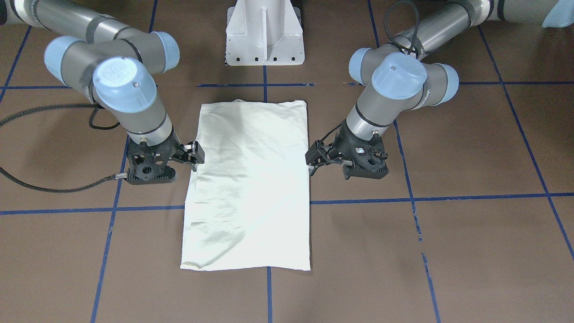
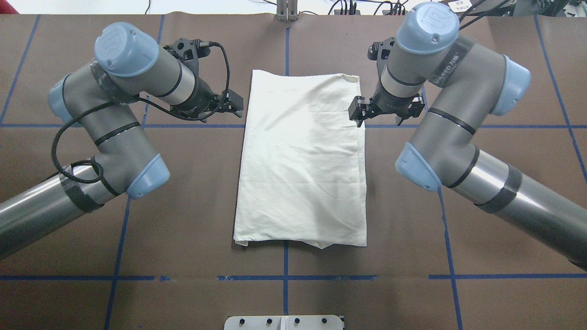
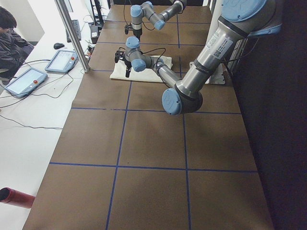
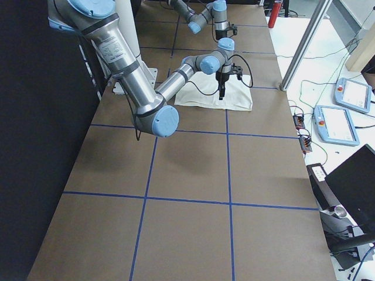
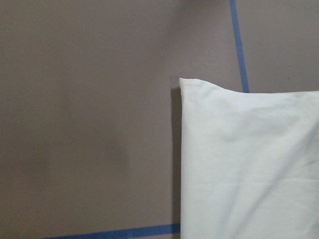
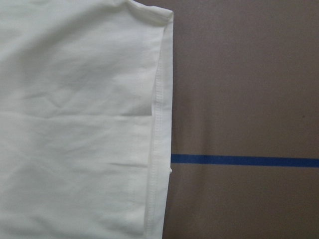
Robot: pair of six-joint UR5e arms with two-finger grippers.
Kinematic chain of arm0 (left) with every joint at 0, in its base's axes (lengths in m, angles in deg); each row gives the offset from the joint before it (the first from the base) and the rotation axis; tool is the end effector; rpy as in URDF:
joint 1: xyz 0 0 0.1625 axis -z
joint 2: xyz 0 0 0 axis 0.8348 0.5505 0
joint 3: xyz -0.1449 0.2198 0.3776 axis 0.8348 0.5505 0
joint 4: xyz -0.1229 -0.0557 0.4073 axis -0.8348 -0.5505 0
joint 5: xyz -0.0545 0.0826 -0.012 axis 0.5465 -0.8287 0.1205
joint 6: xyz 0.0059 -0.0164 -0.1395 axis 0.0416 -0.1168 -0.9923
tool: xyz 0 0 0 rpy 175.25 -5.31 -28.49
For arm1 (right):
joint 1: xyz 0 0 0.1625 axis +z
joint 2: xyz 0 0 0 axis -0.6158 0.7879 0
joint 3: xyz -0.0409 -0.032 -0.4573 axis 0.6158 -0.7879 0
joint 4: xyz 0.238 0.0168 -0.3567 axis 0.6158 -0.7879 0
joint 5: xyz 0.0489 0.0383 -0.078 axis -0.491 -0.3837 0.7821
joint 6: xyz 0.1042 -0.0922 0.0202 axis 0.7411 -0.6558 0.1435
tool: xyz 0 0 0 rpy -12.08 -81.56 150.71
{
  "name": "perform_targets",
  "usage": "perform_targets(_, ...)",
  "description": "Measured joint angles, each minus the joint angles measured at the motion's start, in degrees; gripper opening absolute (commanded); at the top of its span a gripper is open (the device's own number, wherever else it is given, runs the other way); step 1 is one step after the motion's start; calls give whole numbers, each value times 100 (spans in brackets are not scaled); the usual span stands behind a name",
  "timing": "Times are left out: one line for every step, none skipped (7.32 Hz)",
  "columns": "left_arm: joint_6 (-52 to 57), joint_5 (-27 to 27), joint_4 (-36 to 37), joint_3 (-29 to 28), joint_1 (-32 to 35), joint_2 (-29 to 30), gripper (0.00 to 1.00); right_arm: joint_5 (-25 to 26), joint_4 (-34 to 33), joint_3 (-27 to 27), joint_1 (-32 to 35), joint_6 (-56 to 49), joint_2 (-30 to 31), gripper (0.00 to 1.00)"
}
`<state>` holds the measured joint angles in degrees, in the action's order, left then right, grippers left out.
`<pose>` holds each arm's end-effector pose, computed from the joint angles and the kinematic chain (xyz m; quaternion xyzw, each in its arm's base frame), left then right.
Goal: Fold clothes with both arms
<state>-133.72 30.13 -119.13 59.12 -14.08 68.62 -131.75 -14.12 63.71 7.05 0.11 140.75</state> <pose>0.5062 -0.5541 0.2883 0.0616 0.5254 -0.0562 0.8468 -0.4522 -0.5471 0.3144 0.0248 -0.3874 -0.0051 0.9216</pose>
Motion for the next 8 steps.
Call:
perform_targets(-675,12,8,446,-250,-310,97,-172,21,551,-1,259,335,100)
perform_targets(-1367,-220,47,834,-651,-566,88,-311,31,963,-21,565,586,100)
perform_targets(-2047,-598,211,1122,-1129,-709,86,-377,40,1200,-88,835,709,100)
perform_targets(-2655,-1036,548,1336,-1616,-745,85,-393,49,1319,-179,1036,745,100)
perform_targets(-3034,-1364,895,1454,-1960,-716,83,-397,53,1373,-234,1125,740,100)
perform_targets(-3212,-1524,1100,1480,-2137,-685,83,-395,55,1389,-274,1163,732,100)
perform_targets(-3282,-1592,1189,1457,-2225,-680,83,-383,55,1387,-316,1176,722,100)
perform_targets(-3309,-1646,1220,1417,-2288,-679,82,-370,56,1381,-349,1180,716,100)
